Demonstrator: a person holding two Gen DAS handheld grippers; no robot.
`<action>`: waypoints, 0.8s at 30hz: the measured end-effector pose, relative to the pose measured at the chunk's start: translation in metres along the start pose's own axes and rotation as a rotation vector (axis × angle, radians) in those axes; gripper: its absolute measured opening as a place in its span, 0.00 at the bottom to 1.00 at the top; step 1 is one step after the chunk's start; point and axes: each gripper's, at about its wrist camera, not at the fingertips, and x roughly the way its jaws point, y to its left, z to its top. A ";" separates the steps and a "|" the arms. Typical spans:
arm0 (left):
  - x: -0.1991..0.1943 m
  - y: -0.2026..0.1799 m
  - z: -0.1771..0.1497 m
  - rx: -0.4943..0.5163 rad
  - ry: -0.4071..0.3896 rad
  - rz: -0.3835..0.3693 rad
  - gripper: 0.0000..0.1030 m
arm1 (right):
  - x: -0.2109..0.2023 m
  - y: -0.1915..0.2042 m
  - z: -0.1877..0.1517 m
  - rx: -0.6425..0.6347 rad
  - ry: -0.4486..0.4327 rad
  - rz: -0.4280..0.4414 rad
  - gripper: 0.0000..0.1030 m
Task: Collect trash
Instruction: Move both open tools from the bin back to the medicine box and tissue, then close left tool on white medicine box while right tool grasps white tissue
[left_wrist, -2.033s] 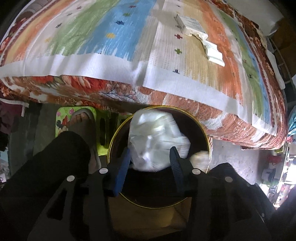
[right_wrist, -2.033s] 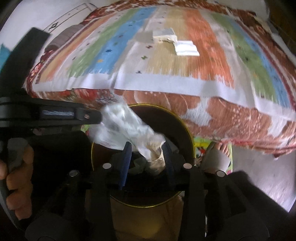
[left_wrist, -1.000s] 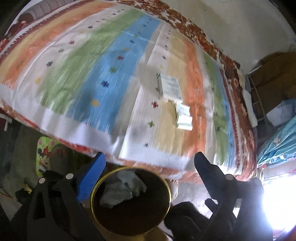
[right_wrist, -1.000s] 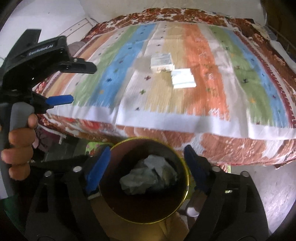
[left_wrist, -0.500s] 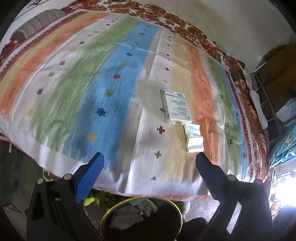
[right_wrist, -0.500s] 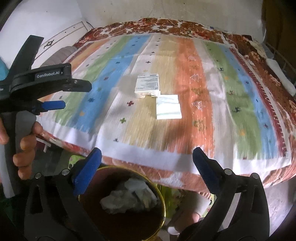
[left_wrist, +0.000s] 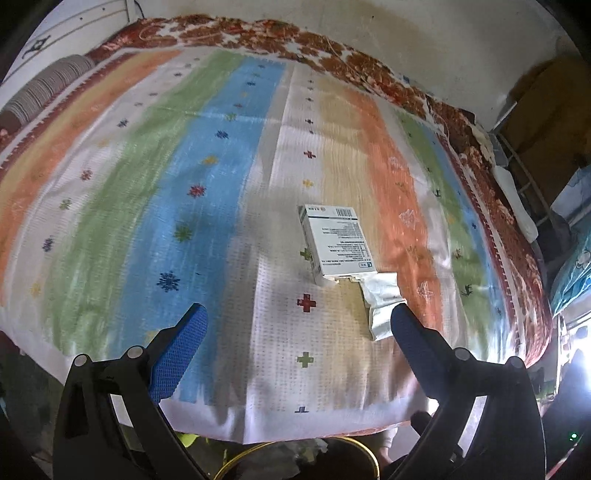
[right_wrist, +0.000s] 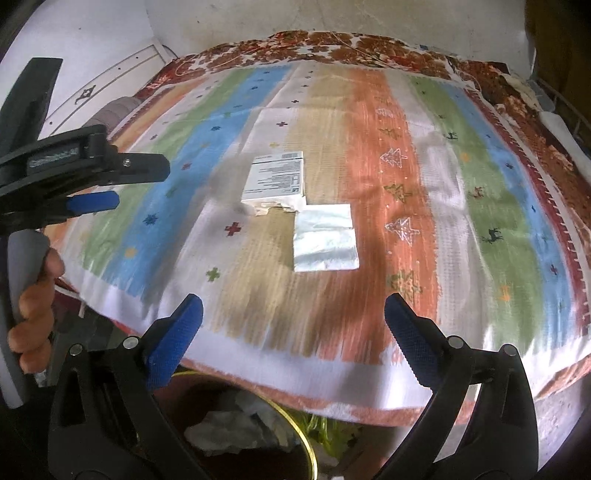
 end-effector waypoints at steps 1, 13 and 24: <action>0.002 -0.001 0.001 0.000 0.004 -0.002 0.94 | 0.006 -0.002 0.002 0.000 0.002 0.002 0.91; 0.030 -0.003 0.016 -0.034 -0.002 0.011 0.94 | 0.065 -0.019 0.018 0.003 0.052 -0.064 0.80; 0.064 -0.007 0.023 -0.011 0.053 0.031 0.94 | 0.096 -0.029 0.026 0.032 0.084 -0.041 0.65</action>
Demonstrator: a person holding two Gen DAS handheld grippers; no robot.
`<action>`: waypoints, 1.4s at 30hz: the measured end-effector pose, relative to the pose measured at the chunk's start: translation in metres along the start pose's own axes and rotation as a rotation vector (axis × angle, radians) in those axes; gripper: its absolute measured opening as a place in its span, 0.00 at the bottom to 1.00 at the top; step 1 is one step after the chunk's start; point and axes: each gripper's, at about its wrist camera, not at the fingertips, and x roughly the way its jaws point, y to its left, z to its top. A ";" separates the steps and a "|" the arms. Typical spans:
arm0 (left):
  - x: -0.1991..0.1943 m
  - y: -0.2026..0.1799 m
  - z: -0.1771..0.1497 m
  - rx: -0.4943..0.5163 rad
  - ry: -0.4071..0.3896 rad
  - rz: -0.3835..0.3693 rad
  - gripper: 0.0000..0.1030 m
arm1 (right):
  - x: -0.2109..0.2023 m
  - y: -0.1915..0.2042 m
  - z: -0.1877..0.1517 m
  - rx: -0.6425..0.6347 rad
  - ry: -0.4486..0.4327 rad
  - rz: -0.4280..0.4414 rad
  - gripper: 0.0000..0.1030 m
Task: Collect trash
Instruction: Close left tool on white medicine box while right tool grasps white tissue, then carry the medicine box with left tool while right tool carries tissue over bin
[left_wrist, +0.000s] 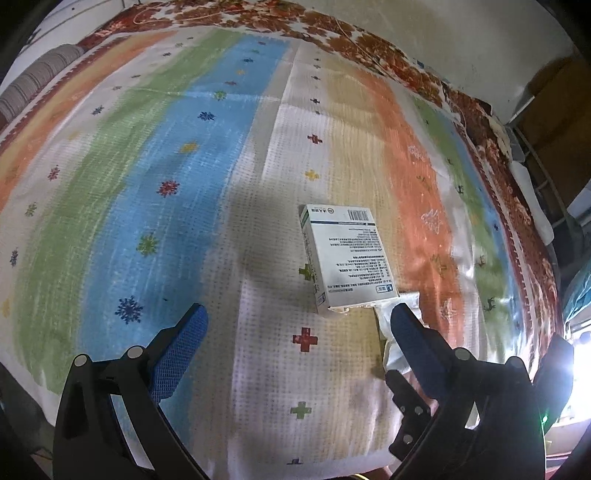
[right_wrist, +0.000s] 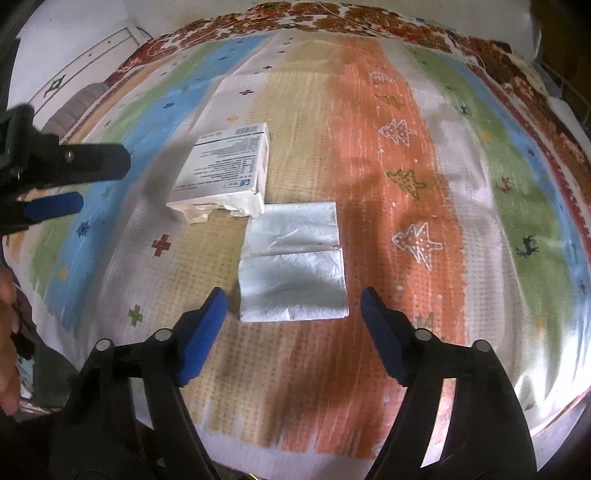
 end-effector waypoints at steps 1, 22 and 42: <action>0.002 -0.001 0.001 0.002 0.000 0.001 0.94 | 0.003 -0.001 0.001 0.002 0.007 0.009 0.64; 0.056 -0.040 0.011 -0.033 0.010 -0.004 0.94 | 0.010 -0.023 -0.001 0.128 -0.011 0.071 0.12; 0.043 -0.041 0.007 0.045 0.021 0.073 0.70 | -0.022 -0.015 -0.002 0.081 -0.037 0.071 0.11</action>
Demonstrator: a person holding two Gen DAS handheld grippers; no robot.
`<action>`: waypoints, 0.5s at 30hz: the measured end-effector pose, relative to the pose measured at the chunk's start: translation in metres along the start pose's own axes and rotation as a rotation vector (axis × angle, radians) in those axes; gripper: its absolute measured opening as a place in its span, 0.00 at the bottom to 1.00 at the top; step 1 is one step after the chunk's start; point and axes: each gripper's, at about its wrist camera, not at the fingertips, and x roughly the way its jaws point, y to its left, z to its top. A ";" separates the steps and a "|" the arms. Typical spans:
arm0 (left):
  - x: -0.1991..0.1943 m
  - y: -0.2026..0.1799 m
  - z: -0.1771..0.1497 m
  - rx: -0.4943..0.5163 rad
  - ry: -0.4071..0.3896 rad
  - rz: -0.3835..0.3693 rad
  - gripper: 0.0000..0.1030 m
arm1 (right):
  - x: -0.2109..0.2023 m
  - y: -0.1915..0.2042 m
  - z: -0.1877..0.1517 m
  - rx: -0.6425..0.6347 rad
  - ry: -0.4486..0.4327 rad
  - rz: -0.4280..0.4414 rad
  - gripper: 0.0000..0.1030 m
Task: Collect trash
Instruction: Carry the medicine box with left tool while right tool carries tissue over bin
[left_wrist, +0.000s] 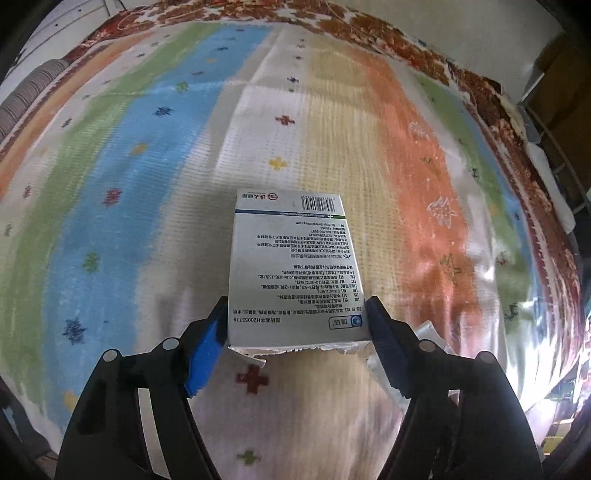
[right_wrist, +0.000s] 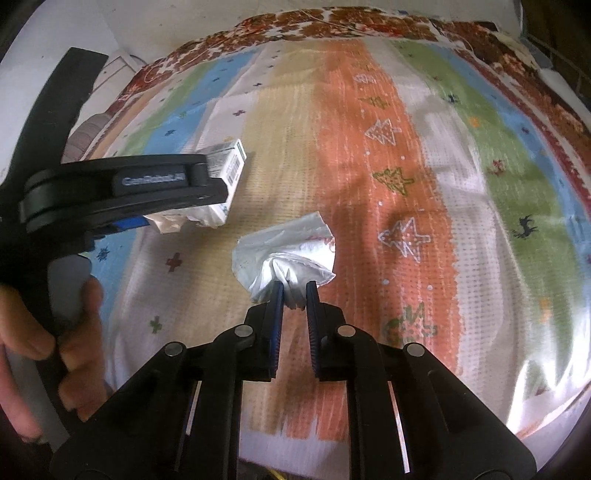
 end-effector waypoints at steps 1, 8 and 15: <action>-0.007 0.004 -0.003 0.002 -0.003 0.001 0.70 | -0.003 0.003 -0.001 -0.010 -0.003 -0.002 0.11; -0.046 0.022 -0.013 -0.042 -0.016 -0.090 0.70 | -0.035 0.028 -0.005 -0.067 -0.026 0.035 0.11; -0.100 0.022 -0.028 0.001 -0.068 -0.172 0.70 | -0.075 0.052 -0.014 -0.140 -0.055 0.062 0.11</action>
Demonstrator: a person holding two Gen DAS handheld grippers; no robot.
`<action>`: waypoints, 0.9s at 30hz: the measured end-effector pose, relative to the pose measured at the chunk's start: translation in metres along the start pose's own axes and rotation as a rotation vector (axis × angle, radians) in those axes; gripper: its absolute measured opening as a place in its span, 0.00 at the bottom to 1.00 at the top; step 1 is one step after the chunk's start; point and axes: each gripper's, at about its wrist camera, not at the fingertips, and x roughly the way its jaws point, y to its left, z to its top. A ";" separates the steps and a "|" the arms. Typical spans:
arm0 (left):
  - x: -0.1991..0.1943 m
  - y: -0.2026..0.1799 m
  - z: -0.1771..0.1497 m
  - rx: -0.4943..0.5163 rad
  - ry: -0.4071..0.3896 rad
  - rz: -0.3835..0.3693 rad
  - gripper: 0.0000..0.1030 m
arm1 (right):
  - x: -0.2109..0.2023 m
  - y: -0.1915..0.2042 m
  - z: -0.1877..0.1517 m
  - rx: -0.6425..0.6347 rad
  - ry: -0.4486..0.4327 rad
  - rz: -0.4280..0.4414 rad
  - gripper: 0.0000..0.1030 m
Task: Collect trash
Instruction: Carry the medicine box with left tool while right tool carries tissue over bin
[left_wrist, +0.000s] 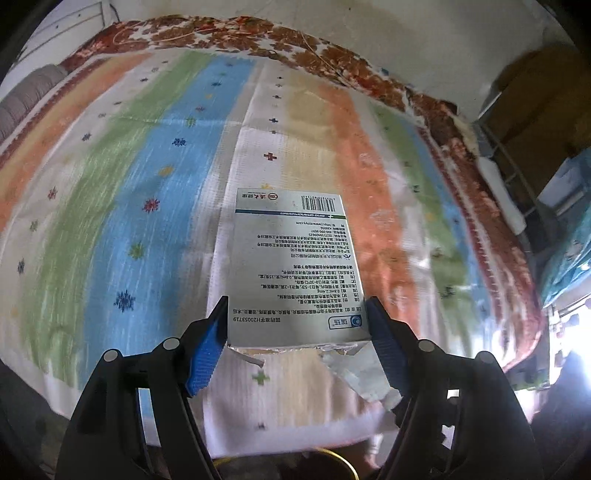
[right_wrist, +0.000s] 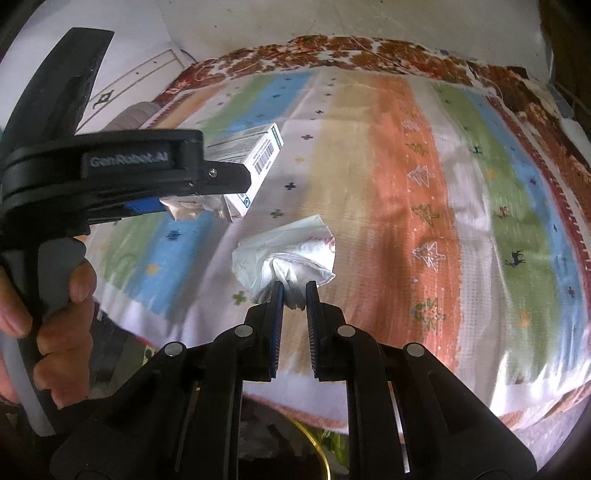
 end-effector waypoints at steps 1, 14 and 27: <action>-0.004 0.001 -0.001 -0.008 -0.001 -0.011 0.70 | -0.005 0.003 -0.001 -0.006 -0.004 0.001 0.11; -0.077 0.017 -0.049 -0.119 0.025 -0.161 0.69 | -0.076 0.040 -0.032 -0.072 -0.072 0.015 0.11; -0.118 0.029 -0.105 -0.139 0.015 -0.239 0.70 | -0.115 0.063 -0.080 -0.062 -0.107 0.050 0.11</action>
